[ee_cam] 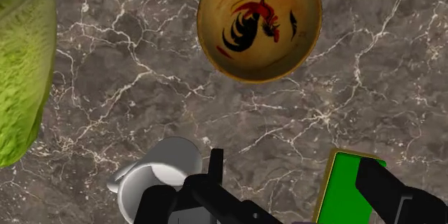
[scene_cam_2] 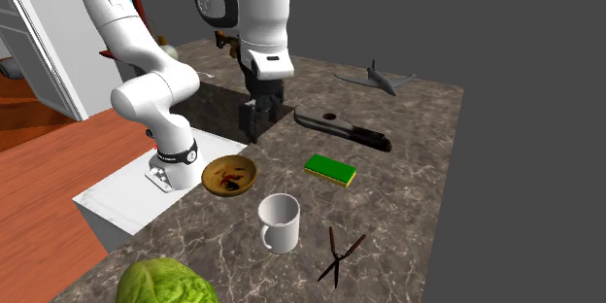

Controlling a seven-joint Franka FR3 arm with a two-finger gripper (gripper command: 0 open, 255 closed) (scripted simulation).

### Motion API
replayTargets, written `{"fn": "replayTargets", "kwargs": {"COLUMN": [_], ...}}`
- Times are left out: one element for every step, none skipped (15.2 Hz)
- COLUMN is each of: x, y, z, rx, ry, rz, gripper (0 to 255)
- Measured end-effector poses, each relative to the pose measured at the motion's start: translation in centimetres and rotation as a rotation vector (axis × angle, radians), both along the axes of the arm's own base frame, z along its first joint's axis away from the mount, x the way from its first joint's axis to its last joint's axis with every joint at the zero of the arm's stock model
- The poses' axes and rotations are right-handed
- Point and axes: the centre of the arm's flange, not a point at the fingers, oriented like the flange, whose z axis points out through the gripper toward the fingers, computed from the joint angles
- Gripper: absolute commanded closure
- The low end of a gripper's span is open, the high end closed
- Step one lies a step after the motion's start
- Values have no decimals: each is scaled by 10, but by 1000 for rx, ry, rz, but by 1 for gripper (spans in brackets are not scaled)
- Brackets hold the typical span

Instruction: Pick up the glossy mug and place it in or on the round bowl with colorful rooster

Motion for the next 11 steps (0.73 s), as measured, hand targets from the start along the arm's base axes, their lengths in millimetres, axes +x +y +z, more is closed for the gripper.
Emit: {"fn": "replayTargets", "kwargs": {"x": [9, 17, 25, 33, 40, 47, 55, 64, 72, 81, 88], "y": [-5, -14, -17, -23, -29, -31, -36, -42, -47, -54, -58], "z": [-9, -20, -27, -36, -44, -51, -59, -66, -75, -82, -88], "rx": [-3, -7, -9, -13, -16, -19, -22, -26, -29, -32, -35], "ry": [-4, -8, -13, -17, -21, -26, -30, -35, -39, -44, -47], "rz": [1, 1, 1, 2, 2, 3, 4, 4, 4, 4, 5], "gripper": [0, 0, 0, 0, 0, 0, 0, 0, 0, 0, 0]}}
